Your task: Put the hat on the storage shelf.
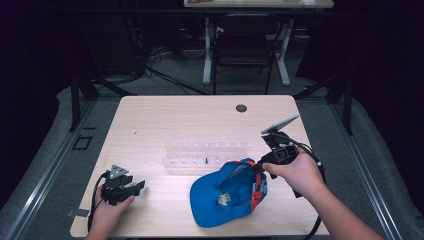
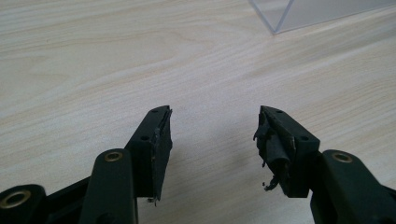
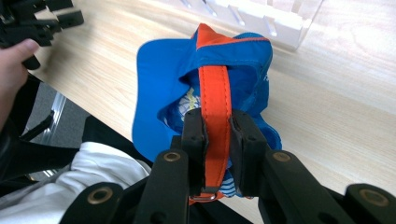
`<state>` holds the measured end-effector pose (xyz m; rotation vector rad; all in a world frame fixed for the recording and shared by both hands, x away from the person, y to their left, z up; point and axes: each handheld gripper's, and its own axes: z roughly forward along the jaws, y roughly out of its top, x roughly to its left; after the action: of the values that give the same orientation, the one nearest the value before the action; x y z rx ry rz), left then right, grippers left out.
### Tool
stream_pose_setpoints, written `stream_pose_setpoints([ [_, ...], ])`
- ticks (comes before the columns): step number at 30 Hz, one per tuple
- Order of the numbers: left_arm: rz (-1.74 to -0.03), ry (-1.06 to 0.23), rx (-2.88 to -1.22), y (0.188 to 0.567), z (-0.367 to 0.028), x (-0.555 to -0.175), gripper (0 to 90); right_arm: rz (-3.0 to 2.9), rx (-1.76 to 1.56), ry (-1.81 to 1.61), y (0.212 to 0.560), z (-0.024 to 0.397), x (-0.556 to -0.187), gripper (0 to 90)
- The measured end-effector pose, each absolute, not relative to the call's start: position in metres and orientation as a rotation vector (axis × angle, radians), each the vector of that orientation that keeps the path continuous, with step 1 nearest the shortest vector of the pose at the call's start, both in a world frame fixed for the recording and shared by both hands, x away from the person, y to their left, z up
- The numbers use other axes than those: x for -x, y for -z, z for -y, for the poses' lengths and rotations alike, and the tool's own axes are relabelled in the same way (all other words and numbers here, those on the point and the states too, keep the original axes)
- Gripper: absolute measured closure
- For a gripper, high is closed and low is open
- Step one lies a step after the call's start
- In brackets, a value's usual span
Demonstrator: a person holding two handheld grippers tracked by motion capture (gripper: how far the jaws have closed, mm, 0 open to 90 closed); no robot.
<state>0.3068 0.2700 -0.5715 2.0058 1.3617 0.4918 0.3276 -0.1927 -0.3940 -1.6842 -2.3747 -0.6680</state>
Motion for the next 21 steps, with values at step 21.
stream_pose_setpoints([
  [21,-1.361,-0.488,-2.007,0.57,-0.271,-0.307,45.0,2.262,1.696,0.732,0.323,0.188,-0.331,77.7],
])
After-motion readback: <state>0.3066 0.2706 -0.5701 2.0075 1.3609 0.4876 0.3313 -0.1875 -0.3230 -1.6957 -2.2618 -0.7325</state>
